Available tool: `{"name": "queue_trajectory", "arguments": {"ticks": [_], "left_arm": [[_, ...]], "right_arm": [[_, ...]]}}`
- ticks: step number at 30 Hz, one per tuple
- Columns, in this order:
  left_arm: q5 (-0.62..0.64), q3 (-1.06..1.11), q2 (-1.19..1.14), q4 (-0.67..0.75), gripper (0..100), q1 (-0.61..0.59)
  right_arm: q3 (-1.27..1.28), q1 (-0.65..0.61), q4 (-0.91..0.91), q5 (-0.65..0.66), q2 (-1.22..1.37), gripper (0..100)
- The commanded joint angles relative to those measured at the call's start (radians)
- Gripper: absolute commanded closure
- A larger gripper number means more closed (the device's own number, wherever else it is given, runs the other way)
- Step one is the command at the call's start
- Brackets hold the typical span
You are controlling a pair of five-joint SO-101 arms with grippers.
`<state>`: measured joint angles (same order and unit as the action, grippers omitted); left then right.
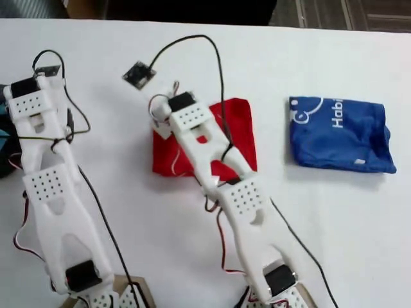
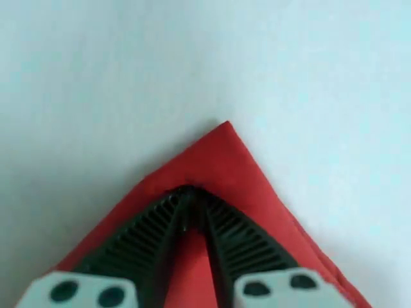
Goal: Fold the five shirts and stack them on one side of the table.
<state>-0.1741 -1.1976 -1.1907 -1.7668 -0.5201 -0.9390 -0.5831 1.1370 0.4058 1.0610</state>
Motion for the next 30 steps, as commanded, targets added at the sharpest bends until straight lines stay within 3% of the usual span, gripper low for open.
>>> {"name": "queue_trajectory", "arguments": {"ticks": [1,6,11,20,25,30], "left_arm": [[0.005,0.002,-0.006,0.011,97,0.026],[0.003,0.002,-0.006,0.011,97,0.026],[0.002,-0.007,0.003,0.009,97,0.051],[0.002,0.039,0.232,-0.023,97,0.316],[0.000,0.285,0.420,-0.008,97,0.460],[0.002,0.377,0.468,0.121,97,0.503]], "right_arm": [[-0.192,-0.013,-0.013,-0.003,0.047,97.7],[-0.358,-0.013,-0.004,-0.002,0.105,97.7],[-0.506,0.024,0.183,-0.002,0.065,97.7],[-0.631,0.268,0.570,0.035,0.019,97.7],[-0.629,0.392,0.576,0.052,0.028,97.7],[-0.483,0.449,0.578,0.054,0.021,97.7]]}}
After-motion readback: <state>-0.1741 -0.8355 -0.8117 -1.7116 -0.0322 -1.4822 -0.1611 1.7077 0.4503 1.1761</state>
